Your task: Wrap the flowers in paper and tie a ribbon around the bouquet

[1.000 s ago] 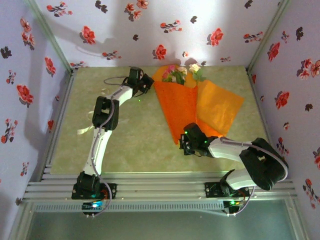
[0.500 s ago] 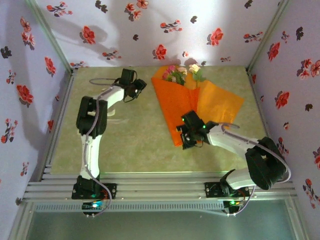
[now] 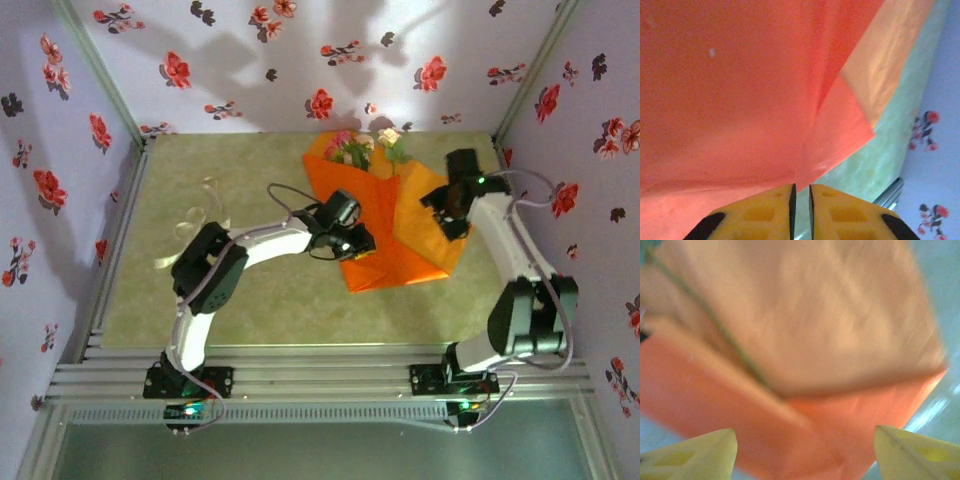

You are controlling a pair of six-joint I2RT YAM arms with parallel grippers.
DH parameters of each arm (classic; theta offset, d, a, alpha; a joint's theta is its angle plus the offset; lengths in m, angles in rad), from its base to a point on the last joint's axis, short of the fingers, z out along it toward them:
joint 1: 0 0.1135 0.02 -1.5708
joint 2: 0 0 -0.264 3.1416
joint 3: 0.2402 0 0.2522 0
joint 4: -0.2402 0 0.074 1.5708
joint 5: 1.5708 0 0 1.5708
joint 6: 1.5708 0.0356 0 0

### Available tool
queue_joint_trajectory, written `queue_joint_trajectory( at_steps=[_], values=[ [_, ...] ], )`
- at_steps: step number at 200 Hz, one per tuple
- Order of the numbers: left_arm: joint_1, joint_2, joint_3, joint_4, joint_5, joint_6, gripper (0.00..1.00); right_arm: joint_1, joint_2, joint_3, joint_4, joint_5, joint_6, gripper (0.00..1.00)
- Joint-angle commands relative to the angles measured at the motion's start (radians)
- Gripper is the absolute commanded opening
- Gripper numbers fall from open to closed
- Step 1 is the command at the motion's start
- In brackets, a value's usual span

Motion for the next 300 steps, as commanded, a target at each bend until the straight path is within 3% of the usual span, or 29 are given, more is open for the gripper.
queue_joint_trajectory(
  at_steps=[1, 37, 86, 112, 128, 160, 181, 188, 197, 216, 227, 253, 280, 300],
  values=[
    [-0.007, 0.088, 0.114, -0.066, 0.040, 0.018, 0.17, -0.105, 0.147, 0.094, -0.085, 0.101, -0.316, 0.72],
    [-0.036, 0.191, 0.265, -0.134, 0.040, 0.040, 0.14, -0.184, 0.406, 0.250, -0.115, 0.156, -0.397, 0.73],
    [-0.077, 0.265, 0.360, -0.207, 0.039, 0.053, 0.11, -0.229, 0.497, 0.216, -0.062, 0.028, -0.444, 0.73],
    [-0.084, 0.299, 0.380, -0.233, 0.031, 0.060, 0.09, -0.233, 0.528, 0.177, -0.025, -0.014, -0.424, 0.64],
    [-0.083, 0.312, 0.389, -0.251, 0.014, 0.069, 0.08, -0.230, 0.543, 0.154, 0.000, -0.049, -0.403, 0.53],
    [-0.083, 0.324, 0.401, -0.258, 0.007, 0.070, 0.06, -0.219, 0.485, 0.102, 0.024, -0.043, -0.374, 0.50],
    [-0.083, 0.333, 0.406, -0.265, 0.007, 0.075, 0.05, -0.219, 0.424, 0.052, 0.044, -0.028, -0.366, 0.30],
    [-0.083, 0.335, 0.405, -0.266, 0.007, 0.076, 0.05, -0.219, 0.409, 0.040, 0.044, -0.026, -0.363, 0.28],
    [-0.083, 0.337, 0.402, -0.267, 0.008, 0.079, 0.04, -0.219, 0.386, 0.025, 0.037, -0.017, -0.357, 0.33],
    [-0.083, 0.336, 0.398, -0.271, 0.006, 0.082, 0.04, -0.210, 0.279, -0.040, 0.026, 0.031, -0.327, 0.58],
    [-0.083, 0.336, 0.395, -0.271, 0.006, 0.085, 0.04, -0.204, 0.202, -0.097, 0.015, 0.040, -0.304, 0.64],
    [-0.084, 0.333, 0.395, -0.270, 0.008, 0.088, 0.04, -0.187, 0.036, -0.276, 0.035, -0.029, -0.239, 0.66],
    [-0.083, 0.333, 0.393, -0.269, 0.009, 0.092, 0.03, -0.142, -0.063, -0.457, 0.109, -0.161, -0.141, 0.57],
    [-0.083, 0.332, 0.391, -0.268, 0.012, 0.095, 0.03, -0.142, -0.086, -0.514, 0.158, -0.191, -0.078, 0.56]
  ],
)
